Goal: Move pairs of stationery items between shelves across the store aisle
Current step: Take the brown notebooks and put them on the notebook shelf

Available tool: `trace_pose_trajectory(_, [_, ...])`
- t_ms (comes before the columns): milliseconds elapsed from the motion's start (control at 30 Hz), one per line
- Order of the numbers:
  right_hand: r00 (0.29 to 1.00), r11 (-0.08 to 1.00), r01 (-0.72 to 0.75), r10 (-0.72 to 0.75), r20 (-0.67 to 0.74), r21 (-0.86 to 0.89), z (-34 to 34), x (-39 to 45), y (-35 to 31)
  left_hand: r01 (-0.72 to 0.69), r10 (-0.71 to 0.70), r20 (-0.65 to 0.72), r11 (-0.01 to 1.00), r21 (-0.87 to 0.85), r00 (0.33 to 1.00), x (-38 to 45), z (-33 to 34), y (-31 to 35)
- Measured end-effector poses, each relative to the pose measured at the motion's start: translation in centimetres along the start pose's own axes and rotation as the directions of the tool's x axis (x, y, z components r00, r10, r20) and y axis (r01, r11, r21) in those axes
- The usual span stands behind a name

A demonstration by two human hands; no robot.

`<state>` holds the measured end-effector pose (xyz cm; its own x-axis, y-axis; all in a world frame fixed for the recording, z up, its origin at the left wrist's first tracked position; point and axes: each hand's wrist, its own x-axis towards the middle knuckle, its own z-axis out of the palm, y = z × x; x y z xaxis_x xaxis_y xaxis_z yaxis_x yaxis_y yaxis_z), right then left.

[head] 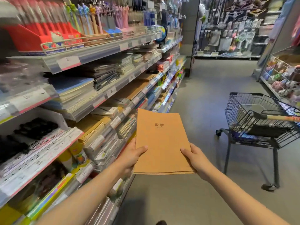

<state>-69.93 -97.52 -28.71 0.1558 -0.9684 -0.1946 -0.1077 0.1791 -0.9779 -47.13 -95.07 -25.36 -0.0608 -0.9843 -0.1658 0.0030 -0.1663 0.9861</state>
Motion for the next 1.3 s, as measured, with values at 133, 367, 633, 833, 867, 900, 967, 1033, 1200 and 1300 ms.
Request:
trace_pose_trajectory(133, [1.0, 0.999, 0.019, -0.018, -0.025, 0.042, -2.8, 7.9, -1.8, -0.039, 0.038, 0.019, 0.997, 0.061, 0.999, 9.2, 0.6, 1.9])
trace_pose_trajectory(367, [0.998, 0.999, 0.032, -0.031, -0.046, 0.02, -7.7, 21.0, -5.1, -0.013, 0.005, 0.105, 0.997, 0.078, 0.995, 24.0, 1.3, 5.2])
trace_pose_trajectory(633, [0.999, 0.998, 0.046, -0.046, -0.015, 0.037, -13.7, 35.6, -6.9, 0.048, -0.048, 0.028, 0.999, 0.0, 0.998, 39.2, 4.0, 6.4])
trace_pose_trajectory(833, [0.995, 1.0, 0.025, -0.026, 0.097, 0.007, -20.0, 48.4, -9.2, 0.05, -0.052, -0.043, 0.997, -0.062, 0.998, 50.9, 7.3, 8.0])
trace_pose_trajectory(867, [0.993, 1.0, 0.015, -0.014, 0.114, -0.007, -21.1, 50.5, -9.7, 0.046, -0.05, -0.059, 0.997, -0.067, 0.997, 52.7, 7.9, 8.4])
trace_pose_trajectory(900, [0.991, 1.0, 0.003, -0.001, 0.134, -0.016, -22.1, 52.5, -10.3, 0.047, -0.052, -0.078, 0.997, -0.064, 0.996, 54.4, 8.4, 8.9])
trace_pose_trajectory(967, [0.985, 1.0, 0.003, 0.002, 0.174, -0.028, -23.7, 56.3, -11.6, 0.044, -0.052, -0.116, 0.997, -0.069, 0.992, 57.4, 9.4, 9.9])
trace_pose_trajectory(1033, [0.979, 0.997, 0.012, 0.003, 0.206, -0.075, -24.7, 60.1, -12.9, 0.031, -0.047, -0.167, 0.995, -0.1, 0.985, 60.2, 10.0, 10.7])
trace_pose_trajectory(1200, [0.939, 0.997, -0.011, 0.035, 0.343, -0.072, -24.3, 68.8, -14.3, 0.045, -0.088, -0.316, 0.989, -0.14, 0.945, 65.9, 9.0, 11.8])
trace_pose_trajectory(1300, [0.908, 0.997, -0.043, 0.065, 0.415, -0.064, -23.3, 73.9, -14.7, 0.055, -0.111, -0.361, 0.985, -0.161, 0.926, 69.2, 7.7, 11.9])
